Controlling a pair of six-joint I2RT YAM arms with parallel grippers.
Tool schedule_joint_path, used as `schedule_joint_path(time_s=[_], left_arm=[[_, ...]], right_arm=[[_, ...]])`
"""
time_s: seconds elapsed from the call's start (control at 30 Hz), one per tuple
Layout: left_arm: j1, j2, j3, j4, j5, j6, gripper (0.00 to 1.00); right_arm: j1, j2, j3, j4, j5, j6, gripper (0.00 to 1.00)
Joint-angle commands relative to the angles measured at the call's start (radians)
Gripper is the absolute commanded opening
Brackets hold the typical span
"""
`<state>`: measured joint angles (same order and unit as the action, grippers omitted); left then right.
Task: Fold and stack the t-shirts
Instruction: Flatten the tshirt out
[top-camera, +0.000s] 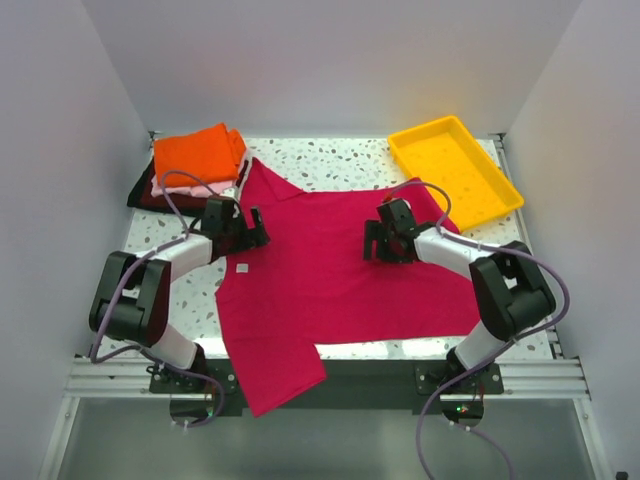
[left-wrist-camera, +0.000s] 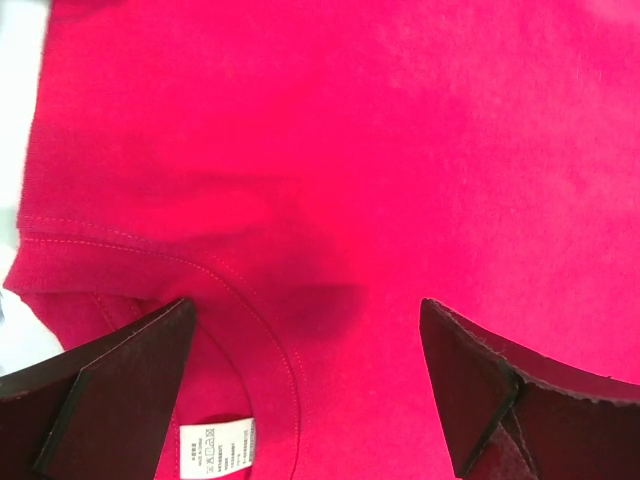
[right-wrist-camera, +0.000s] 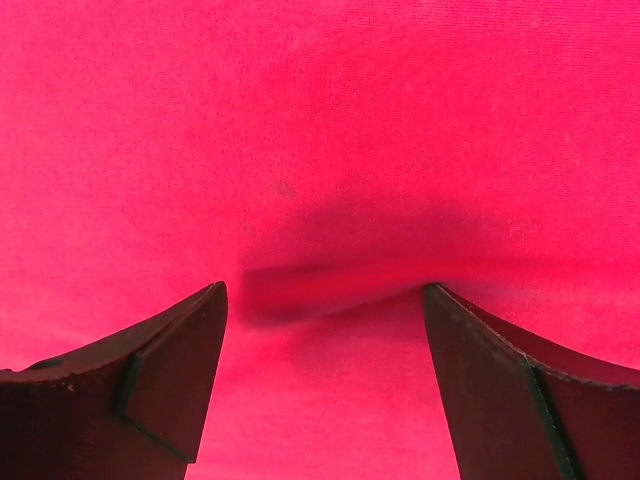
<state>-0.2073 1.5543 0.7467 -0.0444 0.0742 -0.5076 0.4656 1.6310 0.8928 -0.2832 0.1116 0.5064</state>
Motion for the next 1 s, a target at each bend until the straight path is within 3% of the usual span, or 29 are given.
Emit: schedule_joint_path(time_s=[0.0, 0.63, 0.97], left_arm=[[0.035, 0.076, 0.026, 0.006, -0.007, -0.003, 1.0], [0.098, 0.383, 0.474, -0.123, -0.025, 0.046, 1.0], [0.098, 0.518, 0.687, -0.114, 0.059, 0.07, 1.0]], right_arm=[[0.011, 0.055, 0.027, 0.019, 0.026, 0.03, 0.83], [0.025, 0.319, 0.36, -0.12, 0.046, 0.047, 0.83], [-0.012, 0.435, 0.523, -0.183, 0.046, 0.067, 0.85]])
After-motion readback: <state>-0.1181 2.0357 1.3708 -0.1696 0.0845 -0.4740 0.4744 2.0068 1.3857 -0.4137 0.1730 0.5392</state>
